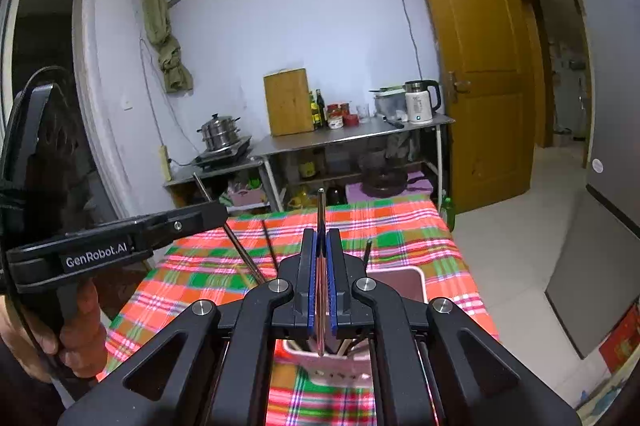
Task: Organize utensils
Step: 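Lift both held metal chopsticks upright and carry them over the pink basket, then lower the metal chopsticks into the basket and open the left tool while the right tool releases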
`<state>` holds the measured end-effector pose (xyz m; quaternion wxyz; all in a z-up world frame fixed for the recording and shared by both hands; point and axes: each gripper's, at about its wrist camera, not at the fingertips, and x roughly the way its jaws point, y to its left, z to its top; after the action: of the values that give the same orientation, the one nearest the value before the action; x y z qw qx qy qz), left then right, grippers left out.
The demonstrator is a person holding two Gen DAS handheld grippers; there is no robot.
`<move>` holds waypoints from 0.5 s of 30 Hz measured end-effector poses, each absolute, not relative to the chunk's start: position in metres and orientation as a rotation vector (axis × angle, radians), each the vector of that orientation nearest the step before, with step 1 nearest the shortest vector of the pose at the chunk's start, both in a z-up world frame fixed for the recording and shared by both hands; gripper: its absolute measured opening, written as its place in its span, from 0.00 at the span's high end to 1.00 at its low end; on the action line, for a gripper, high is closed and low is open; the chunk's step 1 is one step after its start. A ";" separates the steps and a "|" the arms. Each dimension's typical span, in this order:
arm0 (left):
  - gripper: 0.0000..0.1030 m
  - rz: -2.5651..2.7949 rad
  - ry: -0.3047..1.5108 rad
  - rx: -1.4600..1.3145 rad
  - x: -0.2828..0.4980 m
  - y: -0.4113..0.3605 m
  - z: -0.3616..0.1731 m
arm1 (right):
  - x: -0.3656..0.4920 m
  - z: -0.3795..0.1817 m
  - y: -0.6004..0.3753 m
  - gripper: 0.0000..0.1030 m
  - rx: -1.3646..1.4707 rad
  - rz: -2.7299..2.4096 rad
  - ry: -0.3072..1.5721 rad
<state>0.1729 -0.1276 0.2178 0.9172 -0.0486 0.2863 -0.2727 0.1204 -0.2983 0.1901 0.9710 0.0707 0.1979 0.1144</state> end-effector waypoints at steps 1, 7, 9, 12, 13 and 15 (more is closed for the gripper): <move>0.95 -0.560 0.595 -0.100 0.175 -0.128 0.214 | 0.122 0.190 -0.299 0.96 0.141 0.228 0.397; 0.95 -0.555 0.641 -0.094 0.181 -0.133 0.193 | 0.132 0.177 -0.298 0.96 0.145 0.219 0.418; 0.95 -0.554 0.653 -0.090 0.182 -0.135 0.187 | 0.135 0.171 -0.297 0.96 0.144 0.219 0.433; 0.95 -0.552 0.675 -0.083 0.183 -0.136 0.178 | 0.137 0.164 -0.295 0.96 0.136 0.232 0.453; 0.95 -0.551 0.682 -0.081 0.184 -0.136 0.175 | 0.138 0.161 -0.294 0.96 0.132 0.237 0.460; 0.95 -0.549 0.694 -0.079 0.185 -0.137 0.170 | 0.139 0.156 -0.293 0.96 0.120 0.233 0.470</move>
<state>0.1855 -0.1373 0.1699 0.9029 -0.0384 0.3358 -0.2654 0.1389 -0.2927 0.1562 0.9641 0.0595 0.2319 0.1151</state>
